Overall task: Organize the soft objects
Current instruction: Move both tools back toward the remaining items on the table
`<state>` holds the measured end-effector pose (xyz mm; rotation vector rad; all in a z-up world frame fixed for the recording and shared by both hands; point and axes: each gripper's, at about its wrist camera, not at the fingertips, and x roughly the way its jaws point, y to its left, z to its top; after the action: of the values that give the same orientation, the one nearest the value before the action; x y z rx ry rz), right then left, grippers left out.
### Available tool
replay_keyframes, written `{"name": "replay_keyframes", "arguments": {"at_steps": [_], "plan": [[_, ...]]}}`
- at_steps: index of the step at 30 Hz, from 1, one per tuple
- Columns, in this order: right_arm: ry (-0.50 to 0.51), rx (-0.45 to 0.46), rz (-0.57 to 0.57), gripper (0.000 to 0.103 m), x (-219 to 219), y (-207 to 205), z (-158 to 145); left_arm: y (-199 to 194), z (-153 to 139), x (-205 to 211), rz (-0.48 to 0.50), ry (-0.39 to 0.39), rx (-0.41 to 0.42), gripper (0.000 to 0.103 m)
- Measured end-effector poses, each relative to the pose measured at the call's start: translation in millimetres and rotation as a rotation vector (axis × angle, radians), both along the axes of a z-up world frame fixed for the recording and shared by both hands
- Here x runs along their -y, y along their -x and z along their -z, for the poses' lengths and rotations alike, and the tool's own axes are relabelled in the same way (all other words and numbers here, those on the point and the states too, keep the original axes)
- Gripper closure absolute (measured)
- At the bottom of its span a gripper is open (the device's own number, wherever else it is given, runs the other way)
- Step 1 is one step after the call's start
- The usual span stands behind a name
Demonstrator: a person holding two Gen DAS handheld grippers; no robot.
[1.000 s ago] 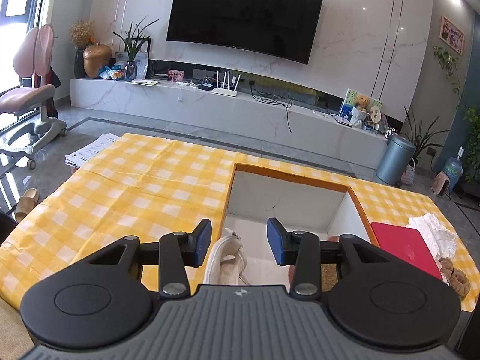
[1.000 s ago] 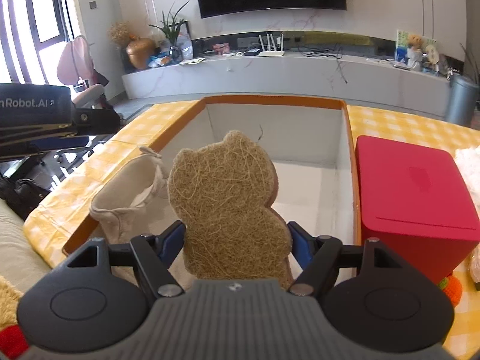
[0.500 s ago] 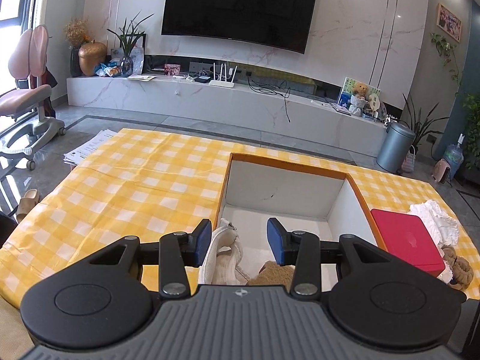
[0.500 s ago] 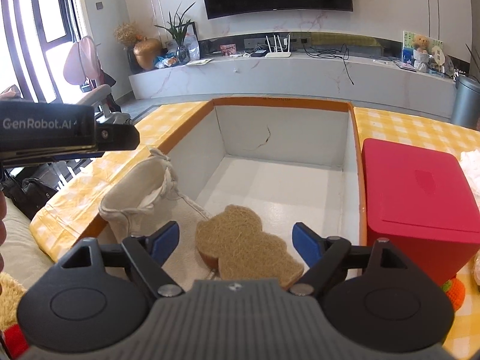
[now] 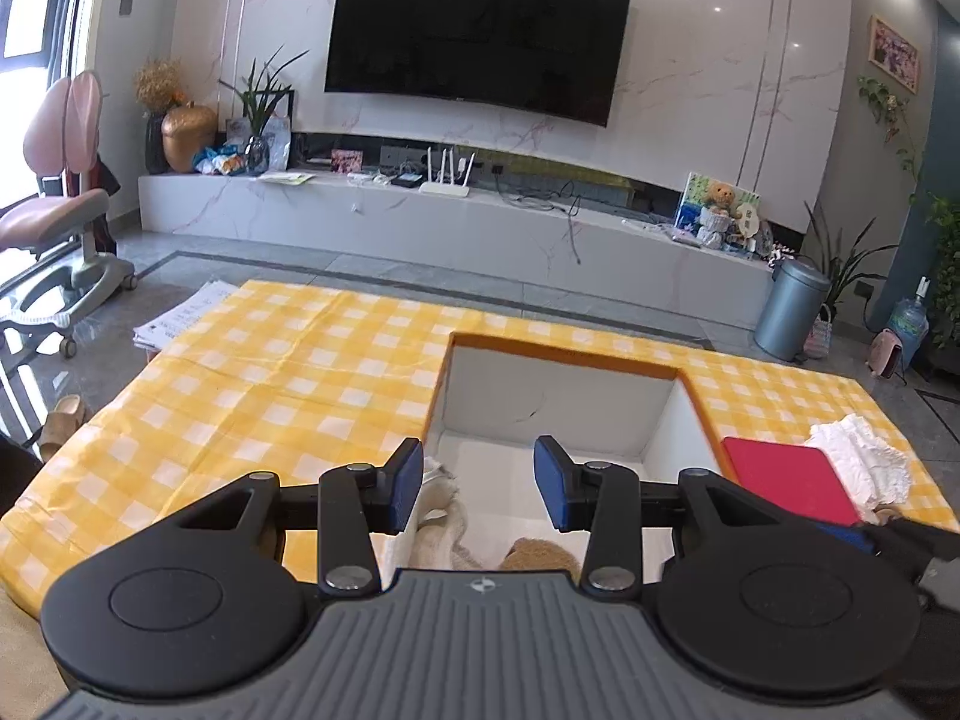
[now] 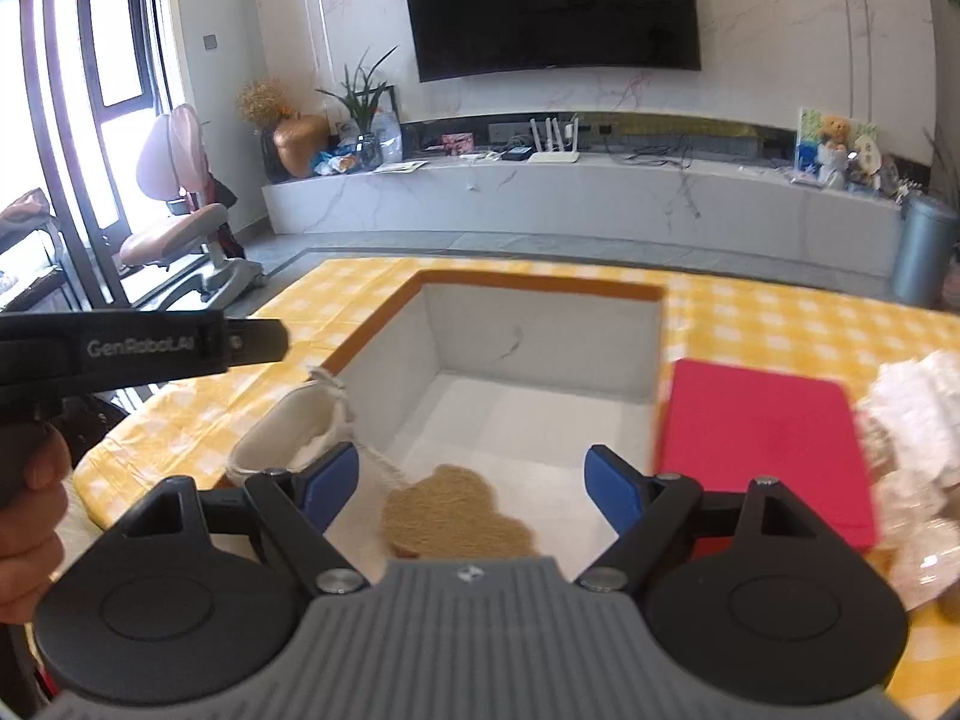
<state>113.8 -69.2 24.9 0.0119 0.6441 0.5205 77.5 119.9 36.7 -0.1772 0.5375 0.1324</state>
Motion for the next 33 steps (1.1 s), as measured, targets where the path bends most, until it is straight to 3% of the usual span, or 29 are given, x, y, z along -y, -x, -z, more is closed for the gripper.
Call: {"name": "replay_keyframes", "arguments": {"at_steps": [13, 18, 24, 26, 33], "plan": [[0.085, 0.145, 0.226, 0.022, 116, 17, -53, 32, -52, 76, 0.112, -0.041, 0.116, 0.056], [0.14, 0.119, 0.373, 0.021, 177, 18, -50, 31, -56, 128, 0.204, -0.067, 0.124, 0.056], [0.202, 0.024, 0.489, 0.02, 238, 14, -25, 14, -29, 203, 0.325, -0.104, 0.068, 0.056], [0.176, -0.008, 0.515, 0.012, 255, 13, -17, 7, -16, 227, 0.369, -0.116, 0.044, 0.056], [0.037, -0.161, 0.551, 0.012, 294, 1, 21, -8, 33, 299, 0.47, -0.198, -0.01, 0.055]]}}
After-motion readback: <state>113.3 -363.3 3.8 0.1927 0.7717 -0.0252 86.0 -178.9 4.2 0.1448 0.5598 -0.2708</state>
